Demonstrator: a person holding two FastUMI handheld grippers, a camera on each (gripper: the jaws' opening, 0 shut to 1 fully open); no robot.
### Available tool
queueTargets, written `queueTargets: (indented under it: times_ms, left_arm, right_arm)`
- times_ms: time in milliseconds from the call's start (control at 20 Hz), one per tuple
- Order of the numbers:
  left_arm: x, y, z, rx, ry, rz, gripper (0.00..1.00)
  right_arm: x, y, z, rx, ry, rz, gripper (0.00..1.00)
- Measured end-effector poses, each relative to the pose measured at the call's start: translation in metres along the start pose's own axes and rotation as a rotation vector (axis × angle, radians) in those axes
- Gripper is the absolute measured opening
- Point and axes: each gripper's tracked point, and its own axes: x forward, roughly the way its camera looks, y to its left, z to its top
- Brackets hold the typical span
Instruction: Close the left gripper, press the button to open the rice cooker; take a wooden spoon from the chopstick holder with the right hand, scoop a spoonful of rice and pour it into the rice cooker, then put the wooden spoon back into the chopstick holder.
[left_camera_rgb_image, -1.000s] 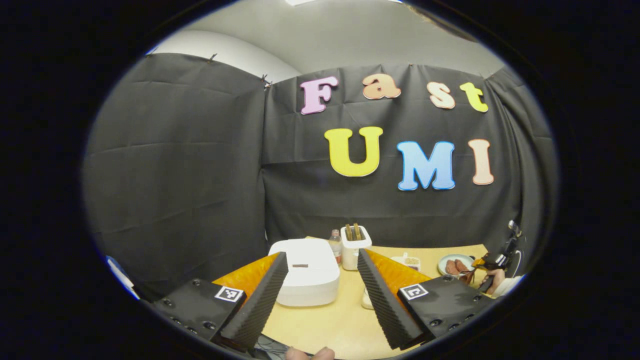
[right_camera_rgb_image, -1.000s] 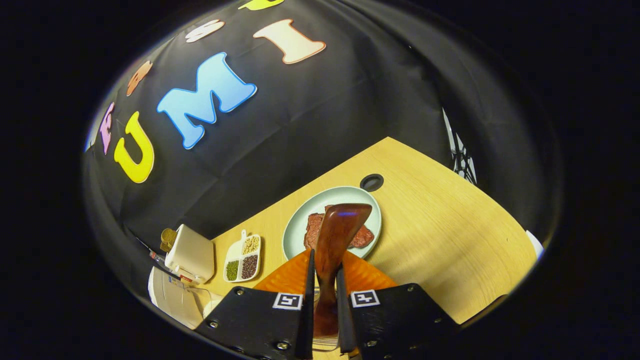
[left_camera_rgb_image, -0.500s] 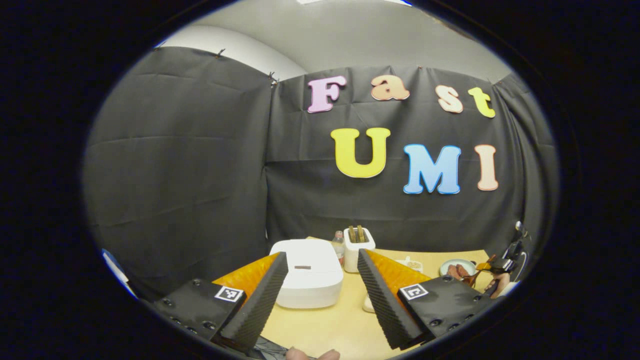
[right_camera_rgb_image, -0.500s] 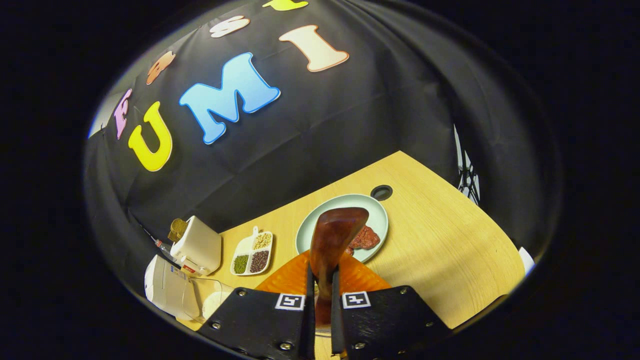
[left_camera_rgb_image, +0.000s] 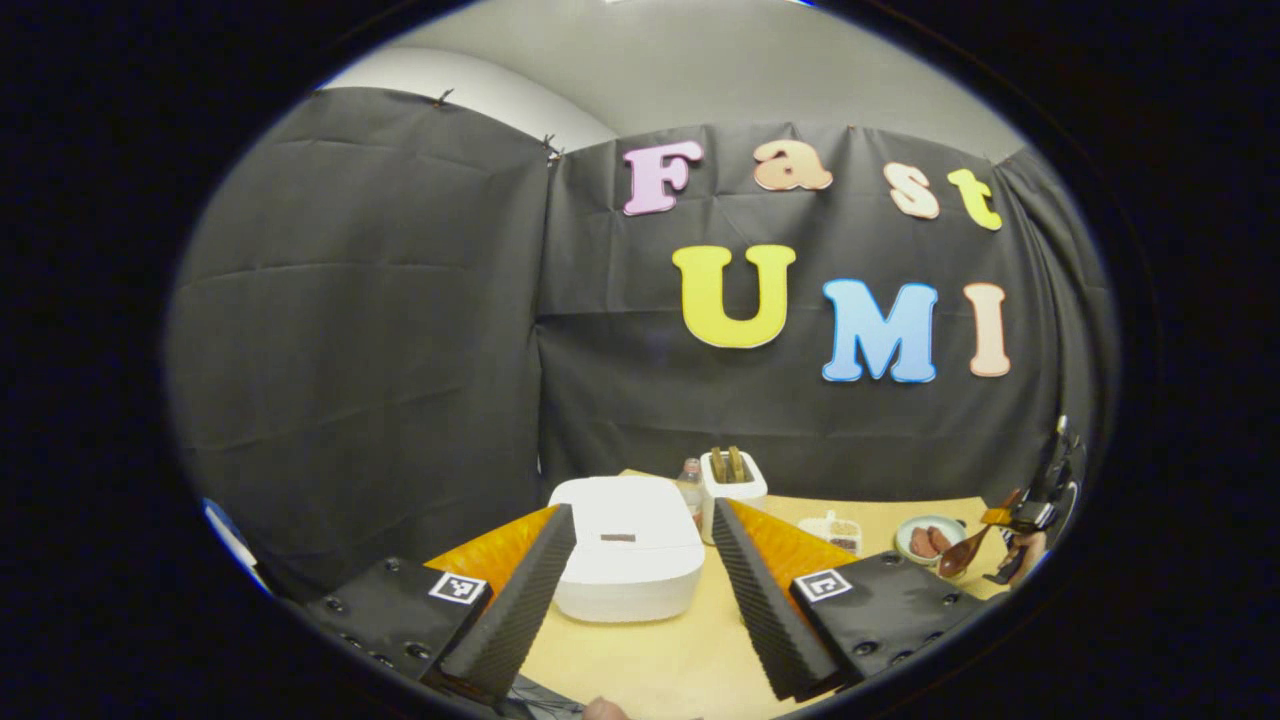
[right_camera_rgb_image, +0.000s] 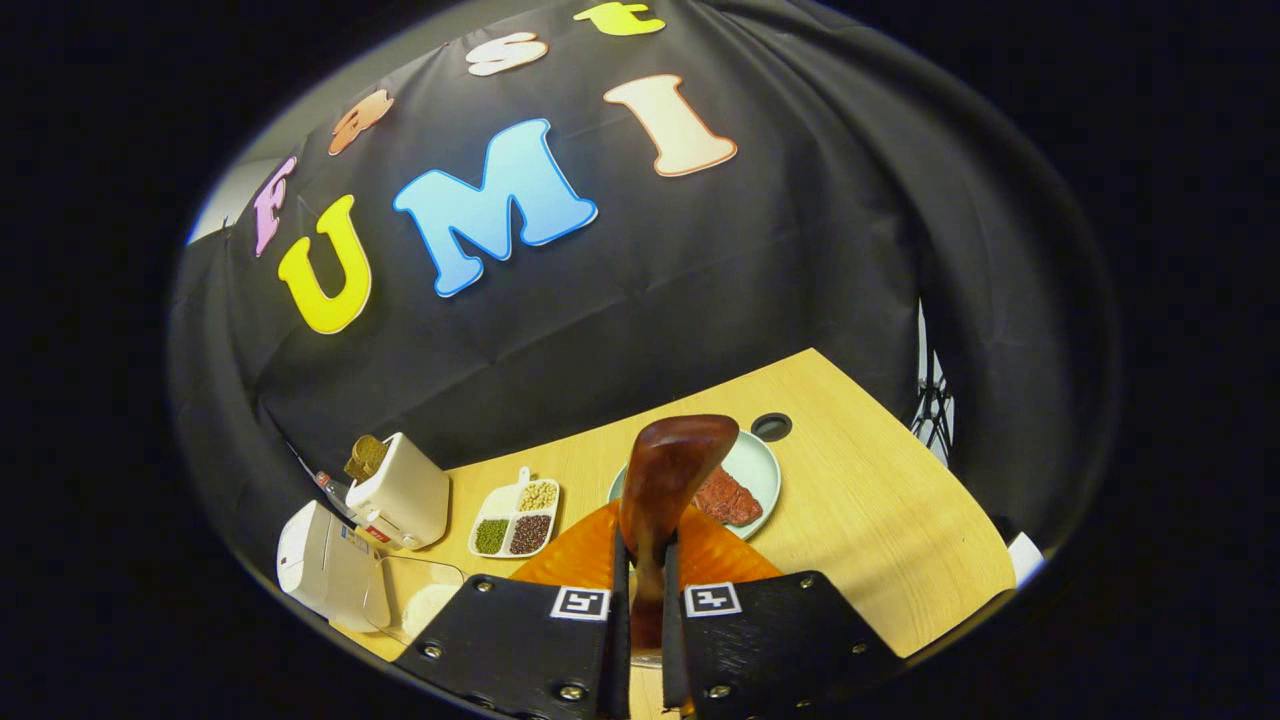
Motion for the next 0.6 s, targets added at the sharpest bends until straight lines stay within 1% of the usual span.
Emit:
queueTargets:
  times_ms: [100, 150, 200, 250, 300, 350, 450, 500, 550, 600]
  left_arm:
    - [0.027, -0.001, 0.003, -0.021, -0.005, -0.014, 0.81]
    - [0.045, 0.001, 0.003, -0.027, -0.002, -0.007, 0.68]
    - [0.057, 0.005, -0.008, -0.019, 0.018, 0.014, 0.56]
    - [0.069, 0.014, -0.016, -0.004, 0.033, 0.050, 0.43]
    - [0.080, 0.017, -0.022, 0.004, 0.048, 0.066, 0.31]
    - [0.091, 0.015, -0.027, -0.005, 0.057, 0.056, 0.18]
    - [0.108, 0.006, -0.043, -0.033, 0.101, 0.020, 0.05]
    - [0.111, 0.003, -0.055, -0.037, 0.122, 0.019, 0.11]
    - [0.128, 0.002, -0.063, -0.034, 0.139, 0.013, 0.09]
    - [0.134, 0.007, -0.072, -0.028, 0.154, 0.027, 0.09]
  right_arm:
    - [-0.010, 0.007, 0.007, -0.010, -0.010, 0.012, 0.13]
    - [-0.016, 0.010, 0.012, -0.018, -0.017, 0.019, 0.13]
    - [-0.023, 0.016, 0.019, -0.025, -0.025, 0.030, 0.13]
    - [-0.029, 0.023, 0.024, -0.032, -0.032, 0.045, 0.13]
    - [-0.034, 0.029, 0.030, -0.040, -0.039, 0.058, 0.13]
    - [-0.039, 0.033, 0.035, -0.048, -0.049, 0.068, 0.13]
    - [-0.048, 0.043, 0.043, -0.064, -0.061, 0.086, 0.13]
    - [-0.052, 0.048, 0.047, -0.072, -0.071, 0.092, 0.13]
    - [-0.055, 0.053, 0.049, -0.081, -0.076, 0.100, 0.13]
    - [-0.056, 0.054, 0.052, -0.089, -0.081, 0.100, 0.13]
